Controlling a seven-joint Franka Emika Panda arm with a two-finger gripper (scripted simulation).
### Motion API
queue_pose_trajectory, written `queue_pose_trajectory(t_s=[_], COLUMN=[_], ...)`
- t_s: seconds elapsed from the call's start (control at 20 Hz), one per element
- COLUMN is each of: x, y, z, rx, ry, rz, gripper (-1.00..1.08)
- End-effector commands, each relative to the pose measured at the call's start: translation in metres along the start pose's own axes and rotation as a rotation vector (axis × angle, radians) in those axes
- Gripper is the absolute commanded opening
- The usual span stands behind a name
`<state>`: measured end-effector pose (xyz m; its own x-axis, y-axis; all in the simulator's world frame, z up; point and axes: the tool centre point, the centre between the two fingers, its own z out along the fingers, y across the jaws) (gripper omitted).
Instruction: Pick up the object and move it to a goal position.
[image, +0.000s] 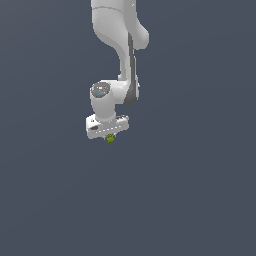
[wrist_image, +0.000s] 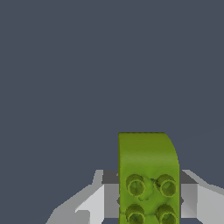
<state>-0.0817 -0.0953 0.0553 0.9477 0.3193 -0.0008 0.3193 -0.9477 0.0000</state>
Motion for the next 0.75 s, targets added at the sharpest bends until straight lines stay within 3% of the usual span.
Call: queue_pose_trajectory(t_s=[0.0, 0.35, 0.7], x=[-0.018, -0.048, -0.052], y=[0.012, 0.034, 0.039], z=[-0.004, -0.011, -0.012], rx=[0.0, 0.0, 0.0], ry=[0.0, 0.0, 0.001], rz=[-0.001, -0.001, -0.001], gripper=[-1.0, -1.0, -1.0])
